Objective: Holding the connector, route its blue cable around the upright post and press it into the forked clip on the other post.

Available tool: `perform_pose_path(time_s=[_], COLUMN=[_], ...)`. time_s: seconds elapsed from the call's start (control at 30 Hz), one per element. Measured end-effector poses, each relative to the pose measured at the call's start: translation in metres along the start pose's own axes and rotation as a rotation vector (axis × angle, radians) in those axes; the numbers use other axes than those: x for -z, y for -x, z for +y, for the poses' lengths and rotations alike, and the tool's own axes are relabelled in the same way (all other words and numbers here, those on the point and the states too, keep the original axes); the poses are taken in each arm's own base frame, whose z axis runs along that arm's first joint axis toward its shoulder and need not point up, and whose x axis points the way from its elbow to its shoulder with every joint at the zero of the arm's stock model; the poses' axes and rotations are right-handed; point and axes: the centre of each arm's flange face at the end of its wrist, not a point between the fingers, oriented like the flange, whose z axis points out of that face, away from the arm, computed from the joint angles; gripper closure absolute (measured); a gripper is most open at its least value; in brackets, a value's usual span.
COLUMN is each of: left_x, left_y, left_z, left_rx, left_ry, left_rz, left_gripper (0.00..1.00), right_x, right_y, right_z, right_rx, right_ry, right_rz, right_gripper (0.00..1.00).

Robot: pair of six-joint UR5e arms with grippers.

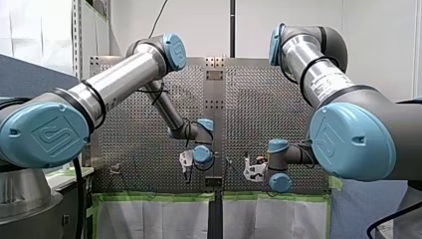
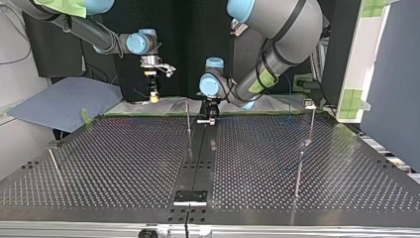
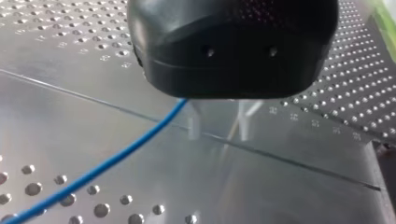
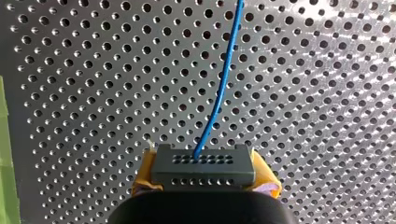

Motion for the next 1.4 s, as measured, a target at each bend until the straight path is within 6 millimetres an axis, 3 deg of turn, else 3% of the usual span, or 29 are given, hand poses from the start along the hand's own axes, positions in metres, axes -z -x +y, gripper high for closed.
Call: perform_pose_path(time_s=[0.4,0.73,1.0,1.4], left_x=[0.011,0.033,0.049,0.068], left_y=[-0.007,-0.017,-0.002,-0.012], left_z=[0.003,-0.001,0.0,0.003], left_rx=[-0.068,-0.123,-0.117,-0.166], left_ry=[0.034,0.039,0.031,0.009], left_rz=[0.062,0.144,0.127,0.171], left_gripper=[0.02,0.02,0.02,0.02], right_x=[0.001,0.002,0.002,0.003], right_y=[0.001,0.002,0.002,0.002], right_z=[0.0,0.0,0.0,-0.002], right_rx=[0.002,0.011,0.012,0.012], right_ry=[-0.001,-0.002,-0.002,-0.005], right_rz=[-0.01,-0.023,-0.024,-0.028], right_gripper=[1.0,1.0,1.0,1.0])
